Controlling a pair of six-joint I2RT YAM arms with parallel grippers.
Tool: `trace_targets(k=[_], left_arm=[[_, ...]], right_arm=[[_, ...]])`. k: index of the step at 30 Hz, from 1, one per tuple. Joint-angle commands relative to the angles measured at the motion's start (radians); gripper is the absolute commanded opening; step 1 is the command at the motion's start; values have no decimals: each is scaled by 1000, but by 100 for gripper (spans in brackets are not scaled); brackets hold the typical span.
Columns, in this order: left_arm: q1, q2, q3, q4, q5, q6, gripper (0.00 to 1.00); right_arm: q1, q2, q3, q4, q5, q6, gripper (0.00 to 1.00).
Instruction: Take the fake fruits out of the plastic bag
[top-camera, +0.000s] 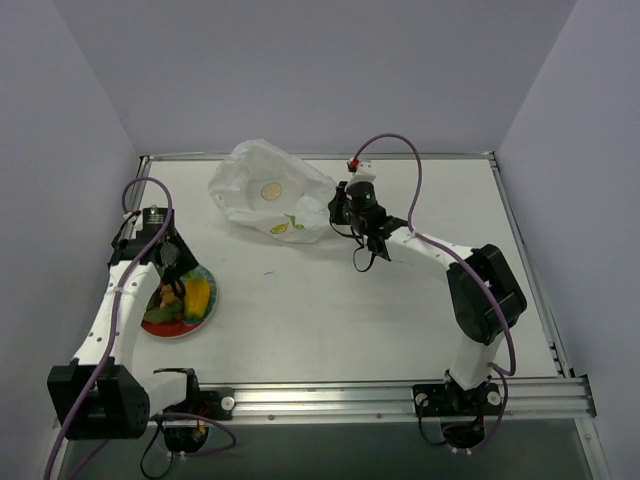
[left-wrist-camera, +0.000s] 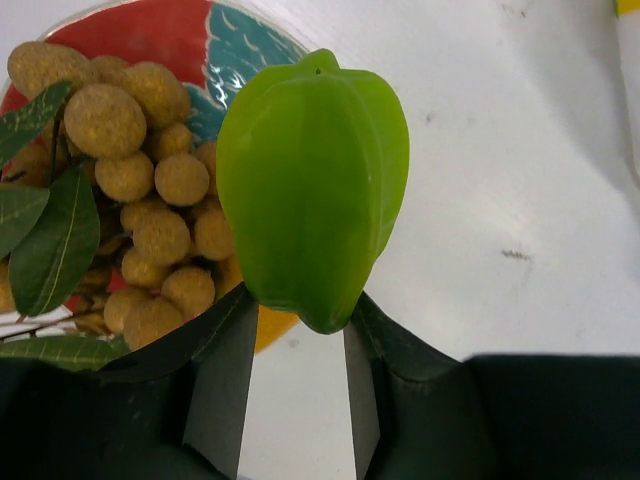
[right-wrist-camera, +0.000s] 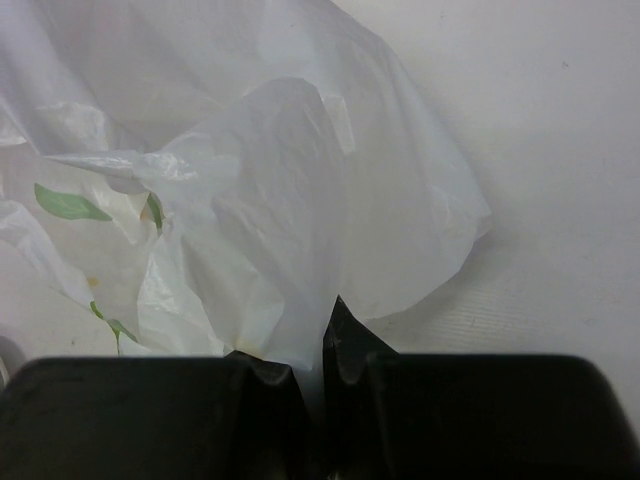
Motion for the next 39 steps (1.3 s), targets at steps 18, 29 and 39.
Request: trace_targets(k=[18,29,39], left_arm=[[90,336,100,133,-161,-217,18],[91,391,42,160,-161,-244,20],[91,382,-11,191,-139,-247,43]], right_arm=[[-4,-46,-28,65,-55,9,1],[1,-42,-23,60,-55,8,2],[5,-46,-20,53,-52,6,4]])
